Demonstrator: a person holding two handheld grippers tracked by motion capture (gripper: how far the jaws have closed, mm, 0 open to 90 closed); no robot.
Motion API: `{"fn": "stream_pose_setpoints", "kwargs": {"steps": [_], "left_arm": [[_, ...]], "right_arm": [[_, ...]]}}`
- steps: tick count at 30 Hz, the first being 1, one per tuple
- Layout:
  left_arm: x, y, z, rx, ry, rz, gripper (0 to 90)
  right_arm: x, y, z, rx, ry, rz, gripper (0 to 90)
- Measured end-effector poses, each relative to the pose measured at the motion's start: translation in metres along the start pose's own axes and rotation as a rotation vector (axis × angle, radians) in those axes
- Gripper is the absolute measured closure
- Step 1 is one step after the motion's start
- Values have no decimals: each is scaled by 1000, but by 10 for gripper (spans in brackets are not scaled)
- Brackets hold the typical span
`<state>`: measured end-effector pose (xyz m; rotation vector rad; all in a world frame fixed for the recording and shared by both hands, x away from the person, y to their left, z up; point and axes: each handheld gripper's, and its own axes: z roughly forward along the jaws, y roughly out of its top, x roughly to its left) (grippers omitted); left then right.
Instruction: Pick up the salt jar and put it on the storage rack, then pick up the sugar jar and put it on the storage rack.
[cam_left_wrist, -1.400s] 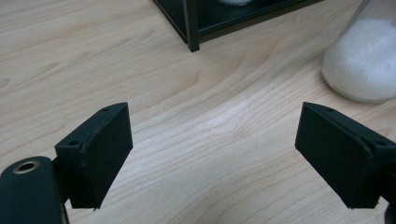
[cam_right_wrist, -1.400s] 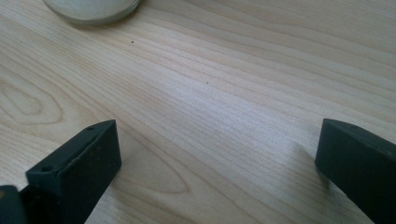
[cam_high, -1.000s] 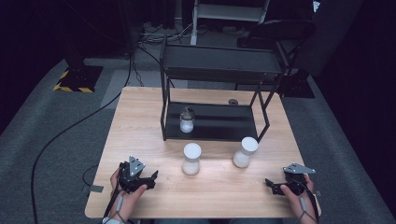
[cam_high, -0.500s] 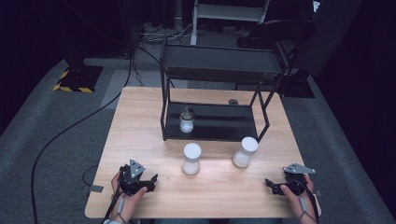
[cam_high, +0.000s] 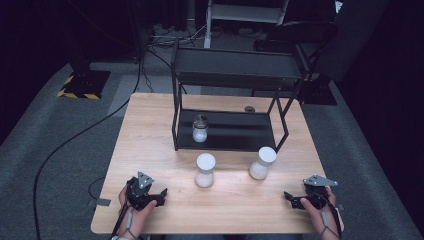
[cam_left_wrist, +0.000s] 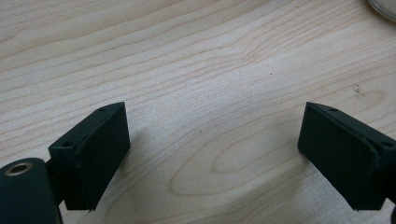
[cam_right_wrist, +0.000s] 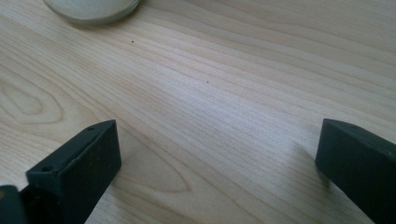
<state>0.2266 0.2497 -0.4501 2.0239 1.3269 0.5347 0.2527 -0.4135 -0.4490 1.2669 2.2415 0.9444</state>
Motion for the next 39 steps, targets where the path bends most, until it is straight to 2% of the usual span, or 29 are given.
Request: {"fn": "stream_pose_setpoints", "kwargs": {"steps": [5,8,12,17,25,32,39], "left_arm": [[0,0,0,1,2,-2,84],[0,0,0,1,2,-3,83],[-1,0,0,1,6,-7,82],[-2,0,0,2,8,-10,79],[-3,1,1,7,16,-20,60],[-4,3,2,13,19,-26,43],[-3,6,4,22,11,-14,5]], "right_arm": [[0,-1,-1,-1,2,-1,9],[0,-4,-3,-12,3,-2,44],[-2,-6,-7,-34,14,17,54],[2,-4,-16,-57,9,16,56],[7,-1,-30,-103,1,15,64],[9,-3,-42,-164,-4,18,63],[15,0,-50,-204,-5,3,63]]}}
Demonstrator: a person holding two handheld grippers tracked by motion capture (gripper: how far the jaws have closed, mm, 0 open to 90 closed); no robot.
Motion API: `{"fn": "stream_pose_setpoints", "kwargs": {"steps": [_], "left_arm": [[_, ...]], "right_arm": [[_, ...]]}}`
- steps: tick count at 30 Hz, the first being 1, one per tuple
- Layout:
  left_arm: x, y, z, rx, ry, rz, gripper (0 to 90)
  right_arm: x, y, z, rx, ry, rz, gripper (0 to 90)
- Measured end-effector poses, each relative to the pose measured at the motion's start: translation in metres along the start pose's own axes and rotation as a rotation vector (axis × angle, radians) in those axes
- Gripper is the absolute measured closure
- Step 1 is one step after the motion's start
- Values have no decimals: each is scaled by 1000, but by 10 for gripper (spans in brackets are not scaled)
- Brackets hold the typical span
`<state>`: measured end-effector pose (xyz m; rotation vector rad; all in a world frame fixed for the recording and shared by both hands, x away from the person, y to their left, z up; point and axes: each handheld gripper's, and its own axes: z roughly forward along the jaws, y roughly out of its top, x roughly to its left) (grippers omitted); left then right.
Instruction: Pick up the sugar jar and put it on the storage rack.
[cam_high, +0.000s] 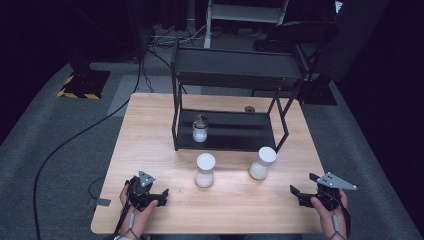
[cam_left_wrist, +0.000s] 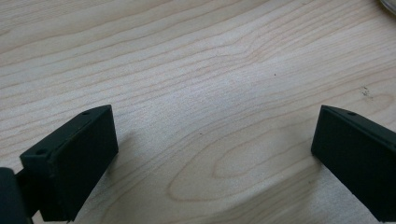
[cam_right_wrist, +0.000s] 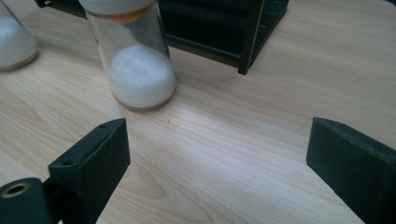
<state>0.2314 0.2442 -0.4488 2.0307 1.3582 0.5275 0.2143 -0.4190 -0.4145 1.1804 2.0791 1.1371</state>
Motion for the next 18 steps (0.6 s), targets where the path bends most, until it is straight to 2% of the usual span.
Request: {"fn": "stream_pose_setpoints", "kwargs": {"steps": [6,18], "left_arm": [[0,0,0,0,0,0,5],[0,0,0,0,0,0,5]], "right_arm": [[1,6,-3,-29,22,11,63],[7,19,-6,-86,46,-18,62]]}}
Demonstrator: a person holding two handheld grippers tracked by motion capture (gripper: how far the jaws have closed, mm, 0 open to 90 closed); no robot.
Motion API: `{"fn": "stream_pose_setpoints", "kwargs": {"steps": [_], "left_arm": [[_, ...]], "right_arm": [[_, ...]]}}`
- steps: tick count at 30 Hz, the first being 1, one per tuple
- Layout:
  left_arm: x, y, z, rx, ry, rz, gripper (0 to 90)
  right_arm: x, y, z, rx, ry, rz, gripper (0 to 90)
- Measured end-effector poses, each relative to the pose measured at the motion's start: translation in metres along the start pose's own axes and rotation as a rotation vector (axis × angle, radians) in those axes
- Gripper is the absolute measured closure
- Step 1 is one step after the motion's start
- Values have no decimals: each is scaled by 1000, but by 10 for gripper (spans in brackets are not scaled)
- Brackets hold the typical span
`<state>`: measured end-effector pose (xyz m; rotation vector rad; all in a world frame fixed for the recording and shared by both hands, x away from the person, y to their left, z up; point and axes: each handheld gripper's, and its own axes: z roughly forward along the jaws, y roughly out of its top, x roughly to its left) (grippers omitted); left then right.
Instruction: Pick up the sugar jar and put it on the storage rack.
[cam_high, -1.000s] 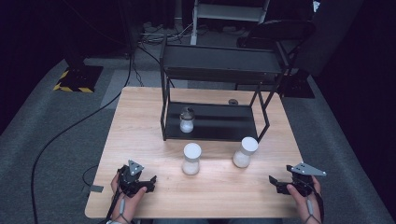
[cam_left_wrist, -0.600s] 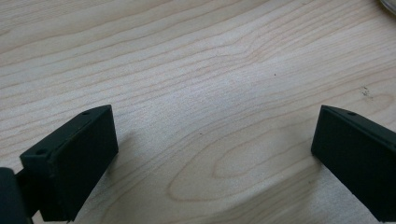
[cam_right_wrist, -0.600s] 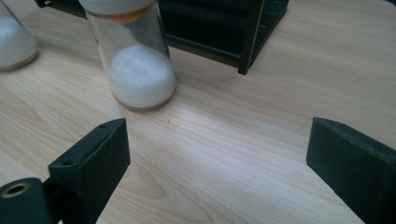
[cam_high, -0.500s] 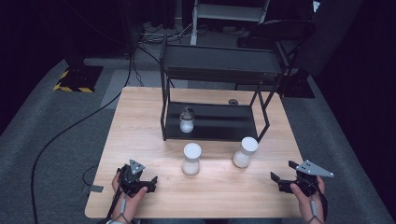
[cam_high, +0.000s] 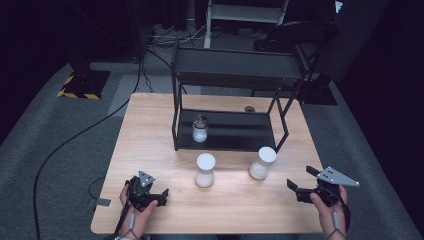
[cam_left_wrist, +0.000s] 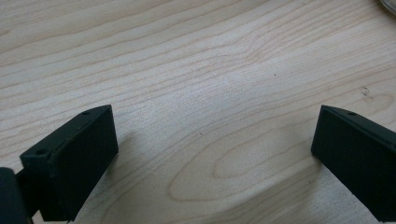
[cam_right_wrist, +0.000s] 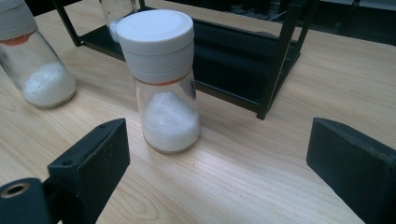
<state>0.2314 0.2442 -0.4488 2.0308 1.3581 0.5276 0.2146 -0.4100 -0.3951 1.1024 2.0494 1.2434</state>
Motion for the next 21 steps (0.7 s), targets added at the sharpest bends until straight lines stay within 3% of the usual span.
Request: {"fn": "stream_pose_setpoints", "kwargs": {"steps": [14,21], "left_arm": [[0,1,0,0,8,-10,6],[-1,1,1,0,10,-15,6]], "right_arm": [[-1,9,1,-30,10,-14,61],[1,17,1,-53,43,-10,61]]}}
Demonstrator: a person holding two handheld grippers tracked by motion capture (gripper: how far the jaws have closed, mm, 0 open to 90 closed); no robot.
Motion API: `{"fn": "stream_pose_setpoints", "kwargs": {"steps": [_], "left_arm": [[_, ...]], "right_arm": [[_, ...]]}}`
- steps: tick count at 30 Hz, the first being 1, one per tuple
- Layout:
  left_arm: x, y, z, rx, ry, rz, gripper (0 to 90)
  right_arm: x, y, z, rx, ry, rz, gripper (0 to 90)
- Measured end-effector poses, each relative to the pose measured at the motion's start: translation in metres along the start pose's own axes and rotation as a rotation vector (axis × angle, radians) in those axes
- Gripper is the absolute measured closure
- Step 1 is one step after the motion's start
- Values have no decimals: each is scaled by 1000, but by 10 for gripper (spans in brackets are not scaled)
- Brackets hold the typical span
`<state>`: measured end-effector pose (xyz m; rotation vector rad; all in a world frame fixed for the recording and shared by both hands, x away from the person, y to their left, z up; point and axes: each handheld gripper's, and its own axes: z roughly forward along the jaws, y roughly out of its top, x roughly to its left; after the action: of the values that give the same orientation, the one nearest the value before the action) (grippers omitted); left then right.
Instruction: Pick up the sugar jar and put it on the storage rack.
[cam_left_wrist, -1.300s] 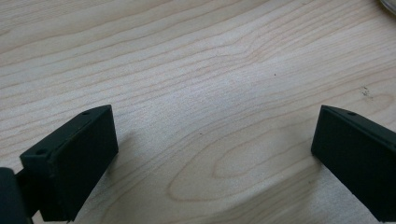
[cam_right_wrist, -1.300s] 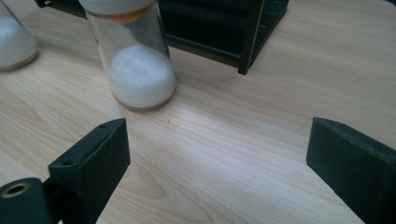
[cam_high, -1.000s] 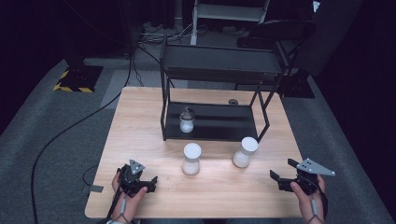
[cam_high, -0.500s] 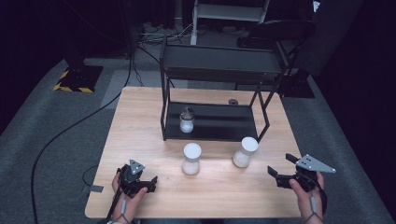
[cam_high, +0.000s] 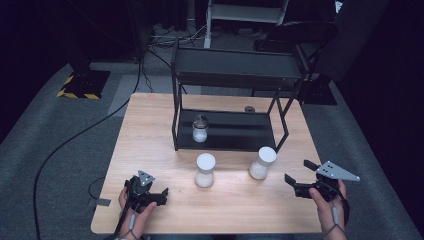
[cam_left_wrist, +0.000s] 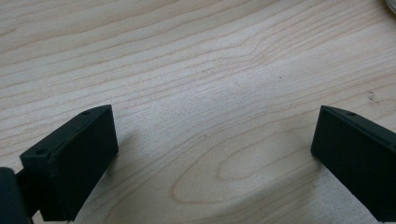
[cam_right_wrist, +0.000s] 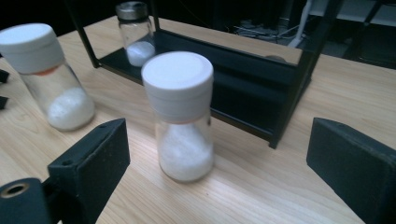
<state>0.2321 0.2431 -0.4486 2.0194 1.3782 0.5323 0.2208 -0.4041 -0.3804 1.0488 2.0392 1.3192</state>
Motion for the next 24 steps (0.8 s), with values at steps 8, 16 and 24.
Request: {"fn": "stream_pose_setpoints", "kwargs": {"steps": [8,16,24], "left_arm": [[0,0,0,0,1,0,6],[0,0,0,0,1,0,6],[0,0,0,1,1,2,5]], "right_arm": [[8,11,6,-12,27,-6,61],[22,22,14,-45,40,-35,50],[35,29,29,-33,45,-55,47]]}}
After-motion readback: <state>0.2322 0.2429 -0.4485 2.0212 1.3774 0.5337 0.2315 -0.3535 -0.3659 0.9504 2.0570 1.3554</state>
